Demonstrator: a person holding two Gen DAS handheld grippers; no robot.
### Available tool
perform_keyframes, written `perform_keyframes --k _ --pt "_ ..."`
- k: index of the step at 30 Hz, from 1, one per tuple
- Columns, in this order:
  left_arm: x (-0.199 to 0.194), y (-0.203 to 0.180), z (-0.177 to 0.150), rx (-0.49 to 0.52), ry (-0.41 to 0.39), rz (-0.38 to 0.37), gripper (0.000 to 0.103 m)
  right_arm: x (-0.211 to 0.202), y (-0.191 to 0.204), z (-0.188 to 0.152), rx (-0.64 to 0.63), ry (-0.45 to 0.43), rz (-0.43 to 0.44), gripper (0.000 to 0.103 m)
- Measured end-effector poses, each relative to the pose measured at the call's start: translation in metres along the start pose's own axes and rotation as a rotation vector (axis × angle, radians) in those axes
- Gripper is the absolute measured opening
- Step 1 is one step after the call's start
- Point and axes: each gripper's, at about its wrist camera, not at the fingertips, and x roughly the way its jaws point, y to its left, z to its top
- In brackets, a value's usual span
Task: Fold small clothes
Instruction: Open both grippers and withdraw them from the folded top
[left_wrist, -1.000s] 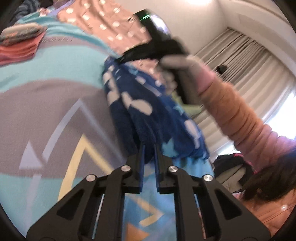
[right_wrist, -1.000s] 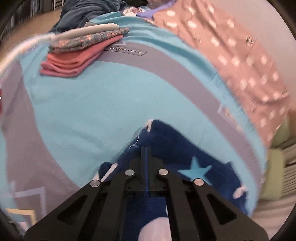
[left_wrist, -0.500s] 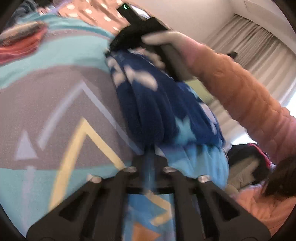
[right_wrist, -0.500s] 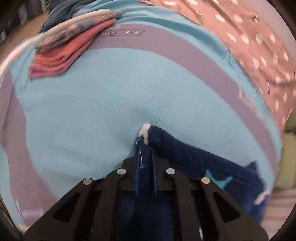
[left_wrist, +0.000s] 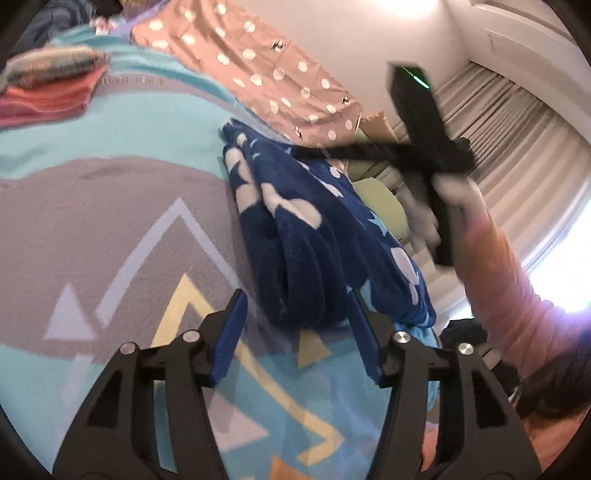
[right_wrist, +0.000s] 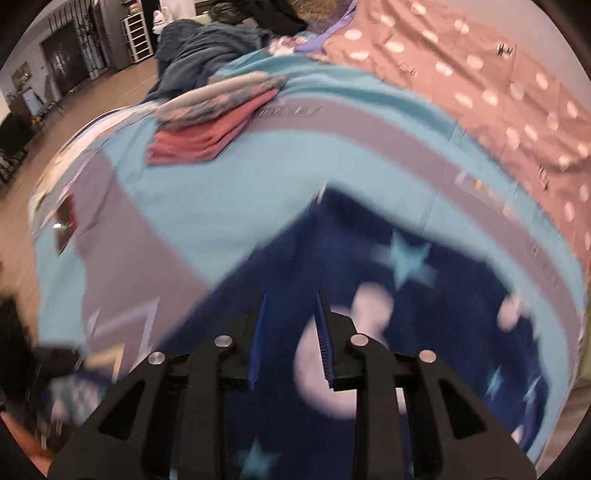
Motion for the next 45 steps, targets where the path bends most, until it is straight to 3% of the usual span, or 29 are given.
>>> perform_keyframes --k 1,2,5,9,12,14,15,17,21,23,25,29,35,36,40,45 --pt "0.01 0.006 0.002 -0.032 0.039 0.008 0.027 0.005 0.001 -0.012 0.013 0.012 0.026 0.029" --pt "0.019 0.011 0.003 -0.06 0.075 0.012 0.027 0.013 0.001 -0.025 0.021 0.017 0.035 0.029" --pt "0.017 0.003 0.002 -0.035 0.077 0.045 0.024 0.017 0.01 -0.05 -0.032 -0.108 0.004 0.029" --pt "0.011 -0.004 -0.008 -0.016 0.069 0.071 0.022 -0.011 0.003 -0.05 0.109 -0.136 0.062 0.029" --pt "0.003 -0.004 -0.016 -0.018 0.062 0.066 0.019 -0.043 0.02 -0.068 0.06 -0.198 0.081 0.029" --pt "0.003 -0.003 -0.019 -0.017 0.068 0.074 0.017 -0.046 0.036 -0.082 -0.001 -0.177 0.057 0.031" --pt "0.003 -0.001 -0.019 -0.02 0.07 0.076 0.017 -0.035 0.041 -0.091 -0.012 -0.126 0.042 0.033" --pt "0.005 -0.002 -0.017 -0.026 0.074 0.078 0.017 -0.015 0.041 -0.103 -0.003 -0.085 0.03 0.035" --pt "-0.001 -0.003 -0.018 -0.029 0.06 0.099 0.018 -0.034 0.036 -0.111 0.048 -0.145 0.088 0.035" --pt "-0.007 -0.004 -0.019 -0.033 0.043 0.102 0.028 -0.049 0.039 -0.119 0.047 -0.182 0.112 0.035" --pt "-0.018 -0.007 -0.017 -0.024 0.005 0.105 0.042 -0.062 0.047 -0.133 -0.007 -0.208 0.06 0.035" --pt "-0.026 -0.012 -0.005 -0.002 -0.032 0.119 0.048 -0.069 0.064 -0.156 -0.093 -0.238 -0.016 0.039" --pt "-0.004 -0.012 0.006 -0.004 0.012 0.121 0.049 -0.064 0.061 -0.18 -0.049 -0.232 -0.001 0.042" --pt "0.007 -0.007 0.002 0.002 0.048 0.175 0.048 -0.059 0.054 -0.183 -0.016 -0.212 0.009 0.042" --pt "0.007 -0.004 -0.003 0.024 0.021 0.185 0.046 -0.051 0.035 -0.198 0.085 -0.222 0.091 0.042" --pt "0.001 -0.012 -0.003 0.04 0.017 0.207 0.043 -0.066 0.053 -0.202 0.028 -0.251 0.034 0.042"
